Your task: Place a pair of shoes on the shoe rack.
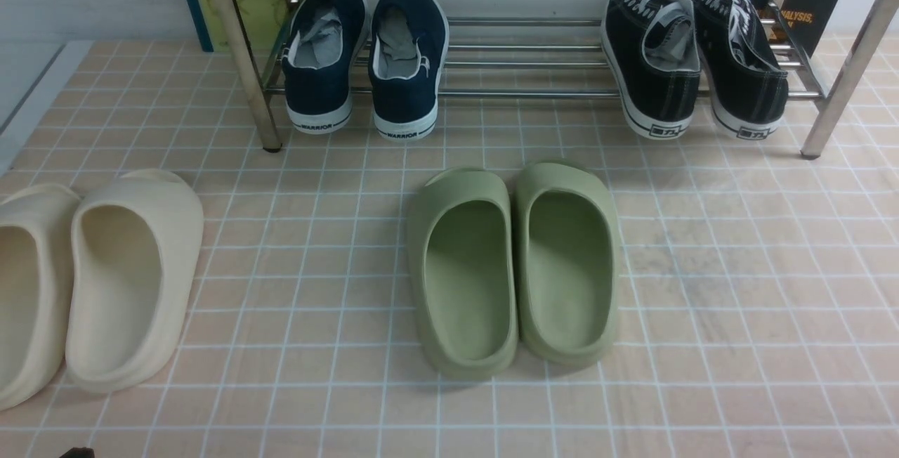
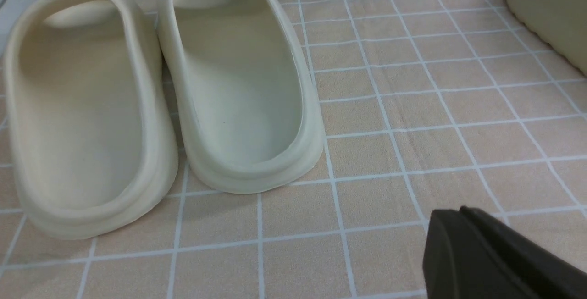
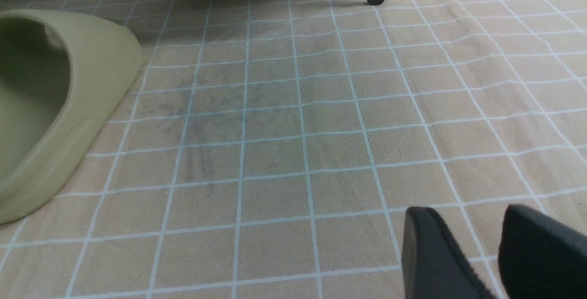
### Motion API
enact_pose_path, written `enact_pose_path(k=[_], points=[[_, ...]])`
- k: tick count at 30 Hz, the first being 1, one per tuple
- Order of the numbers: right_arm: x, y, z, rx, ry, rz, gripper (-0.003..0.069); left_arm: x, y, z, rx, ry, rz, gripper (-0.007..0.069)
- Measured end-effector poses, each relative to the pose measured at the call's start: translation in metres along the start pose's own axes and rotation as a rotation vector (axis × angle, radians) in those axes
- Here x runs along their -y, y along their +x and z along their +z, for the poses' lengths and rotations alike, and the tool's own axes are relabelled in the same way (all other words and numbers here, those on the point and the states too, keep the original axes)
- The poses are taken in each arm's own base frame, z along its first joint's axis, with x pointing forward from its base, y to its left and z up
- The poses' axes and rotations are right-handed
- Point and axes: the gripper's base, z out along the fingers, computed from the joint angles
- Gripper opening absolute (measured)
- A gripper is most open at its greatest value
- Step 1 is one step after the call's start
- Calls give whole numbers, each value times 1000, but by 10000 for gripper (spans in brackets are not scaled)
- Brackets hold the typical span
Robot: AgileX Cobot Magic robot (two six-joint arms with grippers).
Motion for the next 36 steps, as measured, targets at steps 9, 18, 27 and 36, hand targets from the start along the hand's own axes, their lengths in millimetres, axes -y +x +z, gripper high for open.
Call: enact_pose_path(k=[9, 18, 27, 36], points=[[0, 0, 0, 0, 0, 0, 239, 0, 0, 0, 1, 0, -1, 15], [0, 0, 0, 0, 0, 0, 239, 0, 0, 0, 1, 0, -1, 23], [0, 0, 0, 0, 0, 0, 239, 0, 0, 0, 2, 0, -1, 34], [0, 0, 0, 0, 0, 0, 239, 0, 0, 0, 2, 0, -1, 38]])
